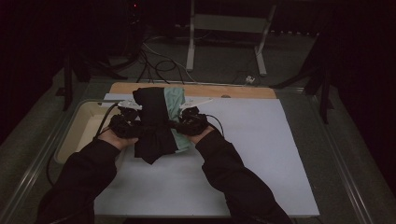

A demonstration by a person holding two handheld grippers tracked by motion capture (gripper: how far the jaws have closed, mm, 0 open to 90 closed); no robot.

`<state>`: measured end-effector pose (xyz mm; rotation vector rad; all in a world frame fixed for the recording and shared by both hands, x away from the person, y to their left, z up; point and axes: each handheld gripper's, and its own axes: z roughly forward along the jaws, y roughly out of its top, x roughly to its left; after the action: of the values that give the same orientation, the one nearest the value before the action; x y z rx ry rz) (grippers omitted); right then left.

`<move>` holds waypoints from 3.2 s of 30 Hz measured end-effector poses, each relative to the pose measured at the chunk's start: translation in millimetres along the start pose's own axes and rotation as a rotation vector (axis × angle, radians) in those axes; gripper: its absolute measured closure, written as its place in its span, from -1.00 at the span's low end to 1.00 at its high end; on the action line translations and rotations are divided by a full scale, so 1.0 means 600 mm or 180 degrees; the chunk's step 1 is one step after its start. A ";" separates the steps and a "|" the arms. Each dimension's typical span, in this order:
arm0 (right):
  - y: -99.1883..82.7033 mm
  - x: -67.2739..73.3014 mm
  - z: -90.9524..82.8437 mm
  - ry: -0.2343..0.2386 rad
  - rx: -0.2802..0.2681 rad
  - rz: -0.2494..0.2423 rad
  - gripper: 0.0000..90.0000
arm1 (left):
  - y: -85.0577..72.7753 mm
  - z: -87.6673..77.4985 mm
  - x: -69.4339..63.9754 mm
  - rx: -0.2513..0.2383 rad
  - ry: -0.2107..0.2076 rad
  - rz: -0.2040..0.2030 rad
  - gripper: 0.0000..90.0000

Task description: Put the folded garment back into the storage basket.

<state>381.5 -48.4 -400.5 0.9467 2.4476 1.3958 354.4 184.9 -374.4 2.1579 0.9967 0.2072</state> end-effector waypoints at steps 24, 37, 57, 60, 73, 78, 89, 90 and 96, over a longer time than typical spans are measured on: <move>0.057 0.060 0.045 0.0166 -0.0103 -0.0117 0.68 | -0.023 -0.090 0.051 -0.0024 0.0109 -0.0139 0.68; 0.084 0.097 0.077 0.0201 -0.0107 -0.0154 0.68 | -0.045 -0.129 0.085 -0.0048 0.0157 -0.0251 0.68; 0.116 0.152 0.134 0.0225 -0.0105 -0.0204 0.68 | -0.087 -0.180 0.135 -0.0120 0.0239 -0.0410 0.67; 0.120 0.159 0.139 0.0235 -0.0113 -0.0193 0.68 | -0.091 -0.188 0.140 -0.0128 0.0264 -0.0425 0.67; 0.130 0.188 0.166 0.0210 -0.0138 -0.0125 0.68 | -0.107 -0.208 0.169 -0.0124 0.0333 -0.0439 0.67; 0.133 0.204 0.177 0.0102 -0.0146 -0.0131 0.68 | -0.110 -0.214 0.182 -0.0132 0.0365 -0.0480 0.67; 0.126 0.216 0.199 0.0089 -0.0195 -0.0002 0.68 | -0.122 -0.215 0.202 -0.0079 0.0402 -0.0507 0.67; 0.124 0.218 0.201 0.0092 -0.0194 0.0008 0.68 | -0.123 -0.215 0.203 -0.0066 0.0402 -0.0508 0.67; 0.112 0.222 0.215 0.0093 -0.0190 0.0064 0.68 | -0.134 -0.209 0.210 -0.0009 0.0417 -0.0510 0.67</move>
<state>363.3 148.0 -394.9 0.9470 2.4088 1.4910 340.2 379.0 -358.9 2.0711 1.2371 0.2755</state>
